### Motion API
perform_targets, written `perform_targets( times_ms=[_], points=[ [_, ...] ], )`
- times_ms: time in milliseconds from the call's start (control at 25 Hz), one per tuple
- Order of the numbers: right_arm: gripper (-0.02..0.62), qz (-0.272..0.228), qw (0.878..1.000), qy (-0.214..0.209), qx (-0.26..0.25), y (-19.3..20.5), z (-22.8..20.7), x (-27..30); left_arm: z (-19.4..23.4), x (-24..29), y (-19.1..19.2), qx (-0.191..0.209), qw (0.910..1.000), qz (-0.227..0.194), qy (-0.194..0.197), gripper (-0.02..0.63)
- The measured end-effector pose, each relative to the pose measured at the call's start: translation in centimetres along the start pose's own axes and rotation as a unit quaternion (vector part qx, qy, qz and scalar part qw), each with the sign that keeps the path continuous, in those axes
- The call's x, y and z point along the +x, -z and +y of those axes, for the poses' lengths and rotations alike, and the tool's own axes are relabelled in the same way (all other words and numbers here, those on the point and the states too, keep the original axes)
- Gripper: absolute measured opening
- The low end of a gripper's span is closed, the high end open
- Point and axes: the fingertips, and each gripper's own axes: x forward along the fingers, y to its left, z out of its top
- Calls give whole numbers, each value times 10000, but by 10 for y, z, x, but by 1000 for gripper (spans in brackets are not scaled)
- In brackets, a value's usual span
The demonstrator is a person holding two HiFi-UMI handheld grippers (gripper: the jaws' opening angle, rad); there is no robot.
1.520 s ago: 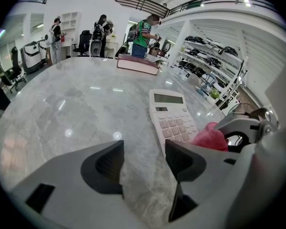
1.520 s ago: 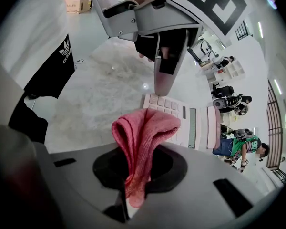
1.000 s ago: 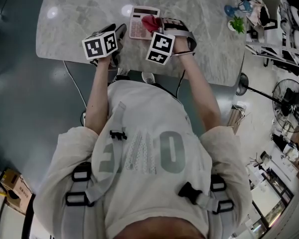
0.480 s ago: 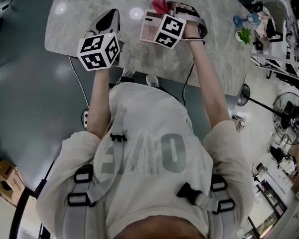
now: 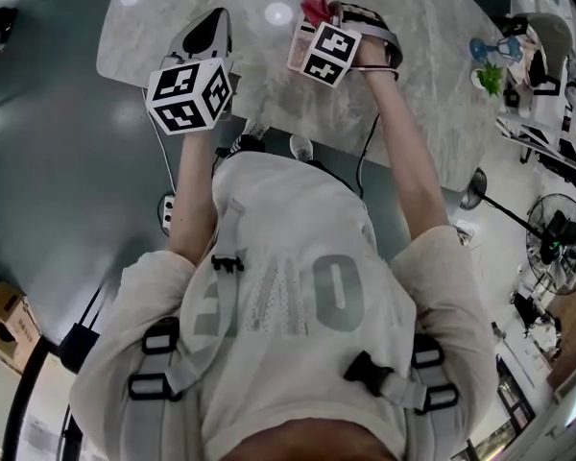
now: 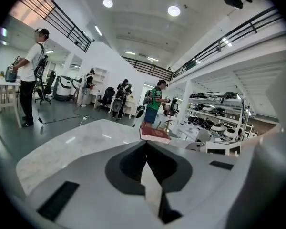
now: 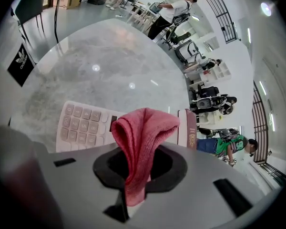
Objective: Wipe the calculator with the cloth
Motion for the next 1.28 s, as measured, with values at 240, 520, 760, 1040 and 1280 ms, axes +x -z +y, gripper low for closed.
perform_targets(
  times_ms=[240, 520, 760, 1040, 1280],
  points=[
    [55, 64, 9998, -124, -120, -5, 15, 11, 12, -9, 12, -129, 9998, 49, -163, 20],
    [55, 82, 9998, -99, -122, -5, 17, 11, 16, -10, 16, -200, 9995, 41, -232, 20],
    [55, 40, 9991, -330, -252, -9, 46, 7, 15, -10, 20, -271, 9993, 62, -244, 20],
    [55, -87, 9983, -453, -359, -14, 84, -11, 10, -6, 27, -285, 9992, 146, -231, 20],
    [55, -184, 9975, -590, -354, -22, 111, -26, 3, -4, 26, -277, 9994, 124, -179, 20]
  ],
)
